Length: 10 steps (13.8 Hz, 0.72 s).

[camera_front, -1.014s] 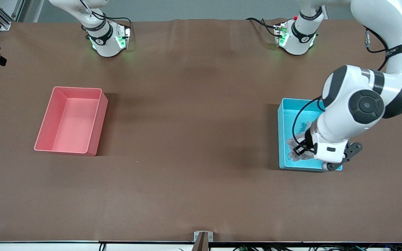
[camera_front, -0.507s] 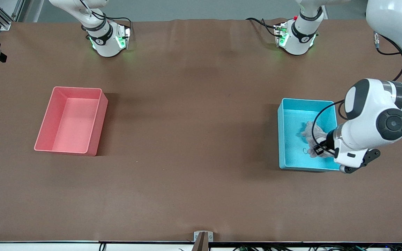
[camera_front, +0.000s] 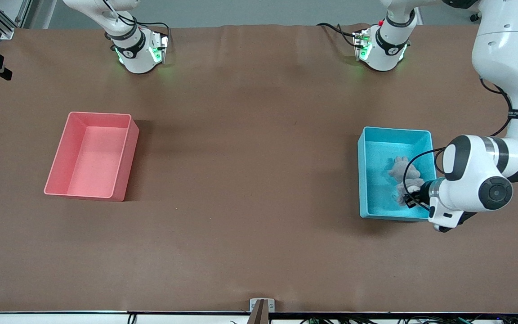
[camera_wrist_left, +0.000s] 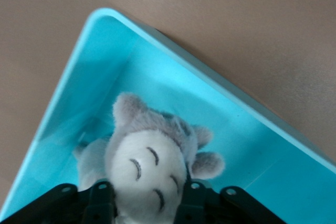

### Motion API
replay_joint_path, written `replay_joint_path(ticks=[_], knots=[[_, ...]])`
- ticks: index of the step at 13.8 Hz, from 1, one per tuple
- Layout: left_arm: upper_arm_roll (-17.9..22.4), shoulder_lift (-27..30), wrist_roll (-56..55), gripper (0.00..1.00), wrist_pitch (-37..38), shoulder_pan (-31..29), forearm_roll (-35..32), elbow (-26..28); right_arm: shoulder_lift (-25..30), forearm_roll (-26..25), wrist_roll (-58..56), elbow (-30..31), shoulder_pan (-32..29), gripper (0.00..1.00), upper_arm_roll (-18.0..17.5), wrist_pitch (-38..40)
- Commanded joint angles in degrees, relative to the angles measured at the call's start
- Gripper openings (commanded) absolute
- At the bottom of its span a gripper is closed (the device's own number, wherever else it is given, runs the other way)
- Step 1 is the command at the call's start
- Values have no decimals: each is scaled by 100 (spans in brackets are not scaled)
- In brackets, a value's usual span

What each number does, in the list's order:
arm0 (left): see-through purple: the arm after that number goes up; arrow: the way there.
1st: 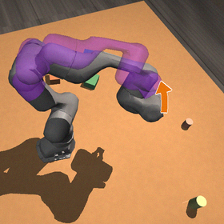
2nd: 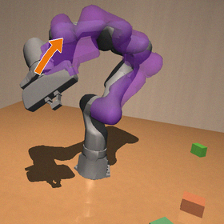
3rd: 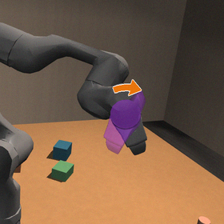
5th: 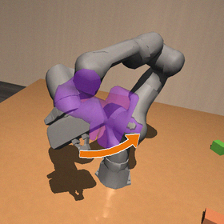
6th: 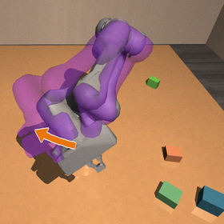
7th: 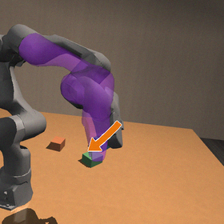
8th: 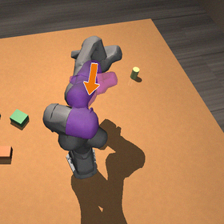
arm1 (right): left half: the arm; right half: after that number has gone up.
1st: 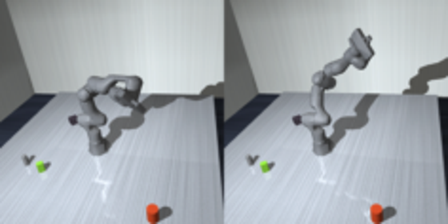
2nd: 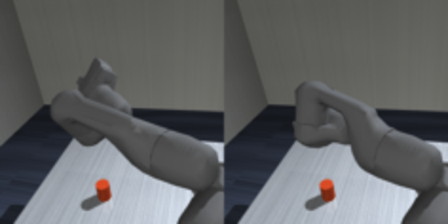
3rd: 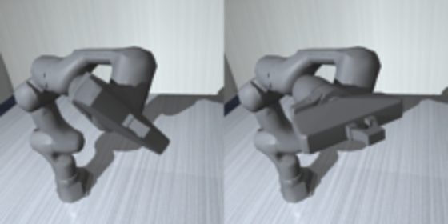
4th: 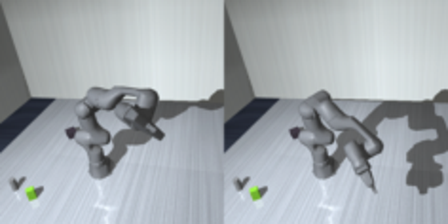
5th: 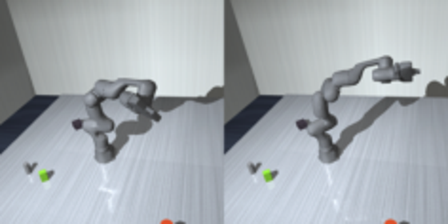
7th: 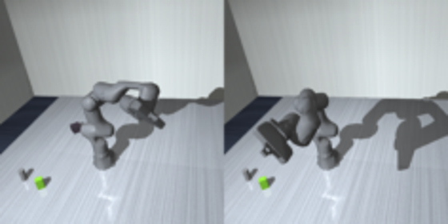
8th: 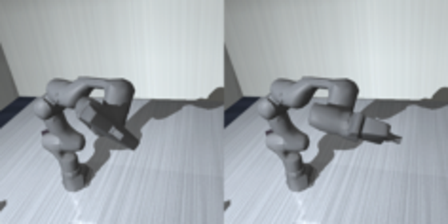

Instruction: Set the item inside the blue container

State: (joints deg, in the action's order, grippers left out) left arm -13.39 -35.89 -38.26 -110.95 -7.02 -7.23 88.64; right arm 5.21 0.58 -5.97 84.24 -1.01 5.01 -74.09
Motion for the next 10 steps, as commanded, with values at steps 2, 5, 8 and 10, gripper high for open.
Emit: replay_joint_path(ticks=[2,5,8,10], knots=[[-127,318,-681,100,152,455,108,-75,6,-5,-106,58,-48,100,-9,-202],[-313,583,-754,100,161,500,90,-75,6,-5,-106,58,-39,100,-9,-228],[-295,627,-430,100,161,377,20,-75,6,-5,-106,110,-48,100,0,-352],[-295,828,-297,100,222,377,20,-75,6,-5,-106,119,-39,100,0,-334]])
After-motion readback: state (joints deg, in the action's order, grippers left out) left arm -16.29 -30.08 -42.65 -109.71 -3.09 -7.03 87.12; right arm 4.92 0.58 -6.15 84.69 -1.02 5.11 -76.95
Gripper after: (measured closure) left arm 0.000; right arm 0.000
